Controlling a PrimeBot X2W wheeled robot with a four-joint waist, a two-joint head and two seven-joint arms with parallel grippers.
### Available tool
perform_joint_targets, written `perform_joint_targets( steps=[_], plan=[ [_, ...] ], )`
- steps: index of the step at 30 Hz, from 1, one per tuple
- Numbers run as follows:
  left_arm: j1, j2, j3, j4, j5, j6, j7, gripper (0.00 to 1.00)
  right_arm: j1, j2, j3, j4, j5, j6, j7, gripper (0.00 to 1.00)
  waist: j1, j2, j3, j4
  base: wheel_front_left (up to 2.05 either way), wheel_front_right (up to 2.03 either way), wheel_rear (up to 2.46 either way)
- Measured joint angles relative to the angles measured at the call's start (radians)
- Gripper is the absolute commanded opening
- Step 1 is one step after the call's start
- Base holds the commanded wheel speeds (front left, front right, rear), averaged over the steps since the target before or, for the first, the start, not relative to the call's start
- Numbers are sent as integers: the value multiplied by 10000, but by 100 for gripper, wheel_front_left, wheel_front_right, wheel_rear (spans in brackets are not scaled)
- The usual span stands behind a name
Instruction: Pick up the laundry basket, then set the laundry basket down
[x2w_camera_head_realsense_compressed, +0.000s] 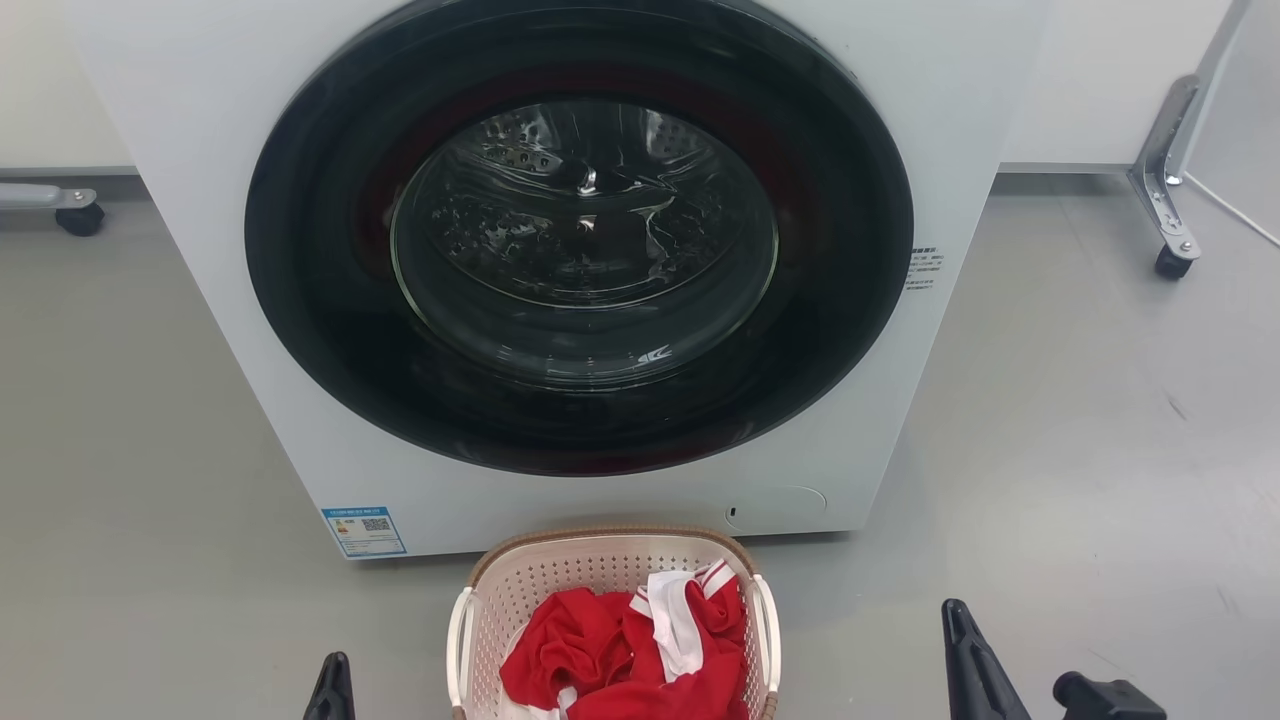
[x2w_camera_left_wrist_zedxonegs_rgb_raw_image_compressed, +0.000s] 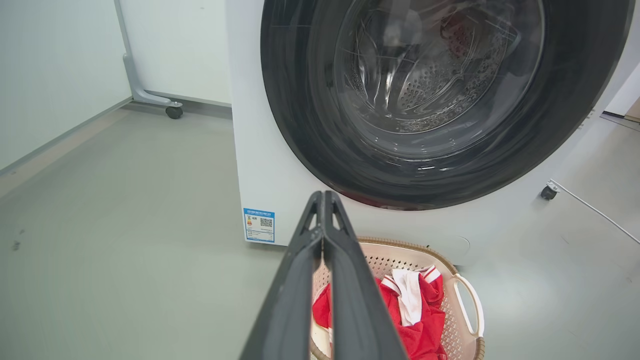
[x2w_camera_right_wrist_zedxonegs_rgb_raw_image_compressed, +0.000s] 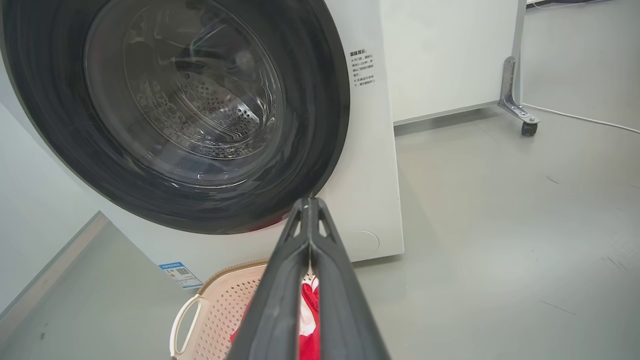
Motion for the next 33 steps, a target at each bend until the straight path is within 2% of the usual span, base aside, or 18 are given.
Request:
perform_joint_targets(
  steps=[33],
  plan=[
    [-876, -176, 861, 629, -4968, -876, 1356, 0, -539, 82, -1643, 610, 4903, 880, 1384, 0, 0, 0, 59, -57, 0, 0, 0]
  ],
)
